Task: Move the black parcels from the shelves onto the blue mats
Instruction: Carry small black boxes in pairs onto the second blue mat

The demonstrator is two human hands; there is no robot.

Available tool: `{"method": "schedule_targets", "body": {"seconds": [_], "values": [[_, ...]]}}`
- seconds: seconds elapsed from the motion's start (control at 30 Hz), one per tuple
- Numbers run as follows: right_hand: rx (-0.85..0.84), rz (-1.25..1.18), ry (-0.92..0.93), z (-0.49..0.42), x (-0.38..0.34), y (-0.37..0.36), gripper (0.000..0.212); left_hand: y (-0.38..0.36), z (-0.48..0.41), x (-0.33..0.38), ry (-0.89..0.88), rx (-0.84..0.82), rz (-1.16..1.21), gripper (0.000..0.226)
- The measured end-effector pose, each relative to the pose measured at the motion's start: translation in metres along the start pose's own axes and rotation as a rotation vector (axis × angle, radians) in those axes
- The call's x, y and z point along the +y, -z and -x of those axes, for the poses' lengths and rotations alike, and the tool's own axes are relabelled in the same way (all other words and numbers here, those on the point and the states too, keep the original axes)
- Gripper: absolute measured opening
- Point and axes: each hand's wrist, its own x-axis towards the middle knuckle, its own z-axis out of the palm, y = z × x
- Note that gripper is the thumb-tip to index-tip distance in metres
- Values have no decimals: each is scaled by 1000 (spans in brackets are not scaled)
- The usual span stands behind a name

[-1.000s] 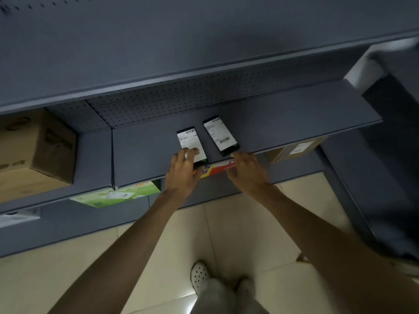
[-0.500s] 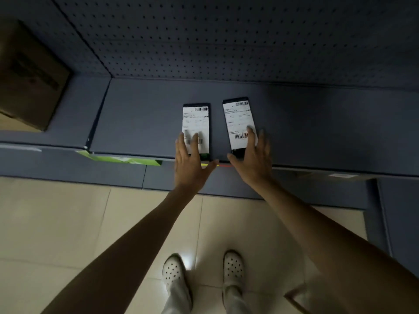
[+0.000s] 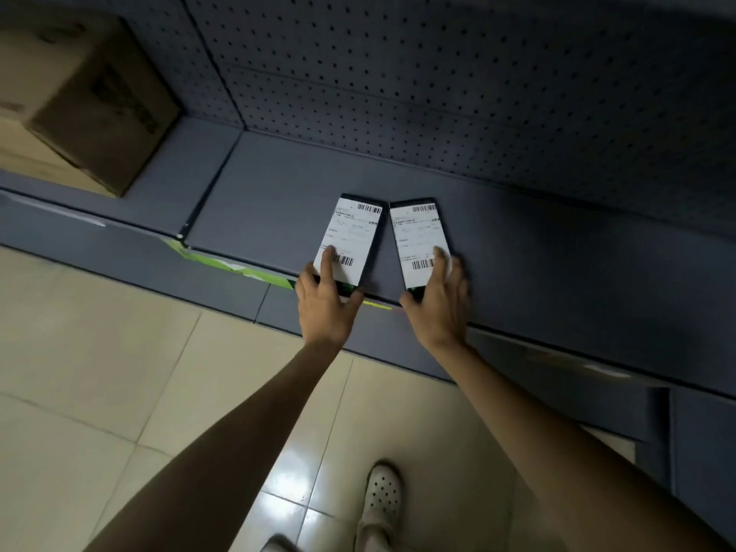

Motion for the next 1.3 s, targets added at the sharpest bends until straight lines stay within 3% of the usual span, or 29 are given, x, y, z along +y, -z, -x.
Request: {"method": "schedule_targets", "body": {"seconds": [0.2, 0.43, 0.67, 0.83, 1.03, 1.3], "values": [[-61, 43, 137, 34, -83, 19, 85, 95, 16, -22, 58, 83, 40, 81], [-131, 88, 400, 126, -220, 31, 86, 256, 72, -86, 126, 205, 65, 80], [-140, 19, 660, 236, -368, 52, 86, 432, 142, -159, 140, 422, 168, 79], [-99, -23, 826, 286, -475, 85, 86, 547, 163, -171, 107, 589, 121, 77], [-12, -58, 910, 289, -582, 120, 85, 648, 143, -171, 36, 746, 150, 78], [12, -126, 928, 226, -698, 105, 84, 739, 41, -170, -26, 774, 93, 78]]}}
